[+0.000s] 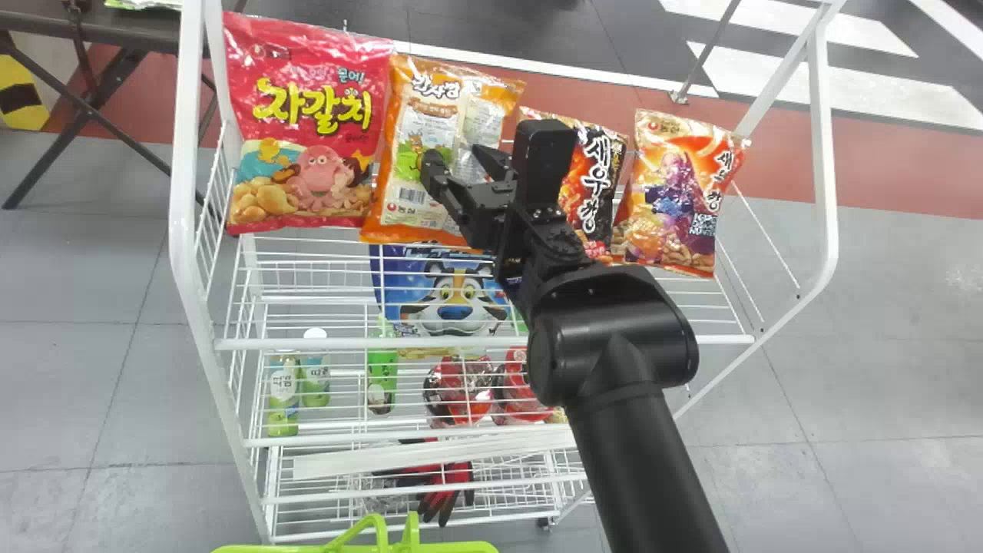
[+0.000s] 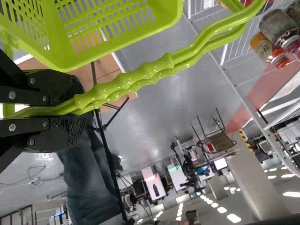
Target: Hold basket handle with left hand then pick Gamjakkang with right hand and place into basket
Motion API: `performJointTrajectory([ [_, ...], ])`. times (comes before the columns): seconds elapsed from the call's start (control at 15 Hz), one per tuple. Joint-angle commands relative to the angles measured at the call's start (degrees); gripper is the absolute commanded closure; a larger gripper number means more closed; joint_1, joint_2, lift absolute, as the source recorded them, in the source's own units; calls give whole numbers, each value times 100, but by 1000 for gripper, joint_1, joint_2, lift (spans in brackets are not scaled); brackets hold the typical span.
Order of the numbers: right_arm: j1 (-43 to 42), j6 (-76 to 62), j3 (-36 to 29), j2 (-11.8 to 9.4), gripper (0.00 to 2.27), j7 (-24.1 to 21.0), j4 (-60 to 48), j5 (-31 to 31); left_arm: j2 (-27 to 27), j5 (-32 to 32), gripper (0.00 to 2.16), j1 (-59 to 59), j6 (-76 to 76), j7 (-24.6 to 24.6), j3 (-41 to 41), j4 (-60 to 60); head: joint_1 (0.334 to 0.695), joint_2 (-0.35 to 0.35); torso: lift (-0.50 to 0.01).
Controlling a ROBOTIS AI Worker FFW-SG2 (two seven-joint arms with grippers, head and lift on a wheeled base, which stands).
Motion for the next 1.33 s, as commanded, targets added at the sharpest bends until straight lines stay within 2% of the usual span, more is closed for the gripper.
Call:
performJointTrajectory([
  [0.0,14,-284,67,5,2246,5,57,57,8,31,2145,-51,0,0,-4,63,695,-258,-18],
  [0.27,296,-1198,146,5,2243,-170,-31,198,8,57,2145,-69,18,18,-4,89,695,-245,-18],
  [0.53,612,-1251,146,5,2243,-469,-461,321,8,48,2145,-34,18,35,-4,28,695,-255,-18],
  [0.67,911,-1181,128,5,2243,-469,-936,321,8,40,2145,-25,18,35,-12,-8,695,-264,-18],
  [1.0,1526,-513,67,-185,2243,-214,-2034,49,25,22,2145,-7,18,35,-39,-69,695,-286,-18],
  [1.27,2335,208,-39,-492,2243,-100,-3274,-118,25,13,2145,45,18,27,-39,-113,695,-310,-18],
])
